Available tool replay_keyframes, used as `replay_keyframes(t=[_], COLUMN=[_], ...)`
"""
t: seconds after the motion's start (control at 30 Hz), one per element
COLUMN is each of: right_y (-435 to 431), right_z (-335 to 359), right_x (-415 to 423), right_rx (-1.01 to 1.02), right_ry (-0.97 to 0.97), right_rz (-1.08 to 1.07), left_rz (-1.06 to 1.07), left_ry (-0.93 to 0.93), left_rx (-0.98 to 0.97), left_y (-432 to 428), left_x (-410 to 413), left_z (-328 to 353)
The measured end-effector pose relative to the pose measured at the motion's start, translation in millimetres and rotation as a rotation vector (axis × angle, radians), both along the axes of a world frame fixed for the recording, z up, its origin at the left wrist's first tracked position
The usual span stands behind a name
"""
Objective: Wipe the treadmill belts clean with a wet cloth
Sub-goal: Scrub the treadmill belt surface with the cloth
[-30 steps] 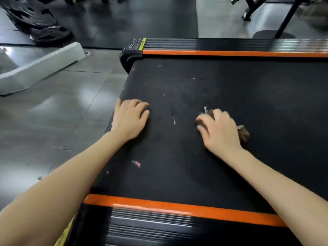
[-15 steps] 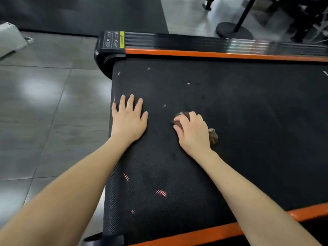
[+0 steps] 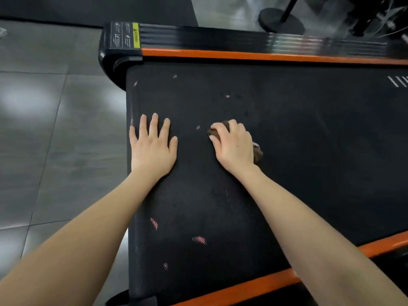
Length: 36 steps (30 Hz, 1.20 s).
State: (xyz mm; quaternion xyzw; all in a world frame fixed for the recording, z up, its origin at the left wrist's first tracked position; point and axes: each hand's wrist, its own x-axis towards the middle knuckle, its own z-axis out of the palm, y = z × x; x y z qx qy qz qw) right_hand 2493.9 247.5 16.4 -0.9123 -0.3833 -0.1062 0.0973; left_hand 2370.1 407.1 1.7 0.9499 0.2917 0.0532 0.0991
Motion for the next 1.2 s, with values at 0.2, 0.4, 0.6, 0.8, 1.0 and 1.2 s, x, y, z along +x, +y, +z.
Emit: replay_keyframes(t=[0.2, 0.4, 0.6, 0.8, 1.0, 1.2], right_y=[-1, -10, -4, -44, 33, 62], right_z=[0, -4, 3, 5, 5, 4], right_x=[8, 48, 66, -3, 143, 112], right_rx=[0.056, 0.014, -0.042, -0.038, -0.007, -0.012], right_ry=[0.022, -0.032, -0.013, 0.049, -0.003, -0.001], right_rz=[0.062, 0.186, -0.229, 0.346, -0.227, -0.179], left_rz=[0.035, 0.087, 0.107, 0.113, 0.107, 0.108], left_ry=[-0.008, 0.019, -0.004, -0.012, -0.023, -0.030], left_rx=[-0.021, -0.015, -0.006, 0.009, 0.019, 0.021], left_y=[8, 12, 12, 12, 13, 13], left_x=[14, 27, 29, 29, 30, 30], left_z=[12, 6, 3, 2, 0, 1])
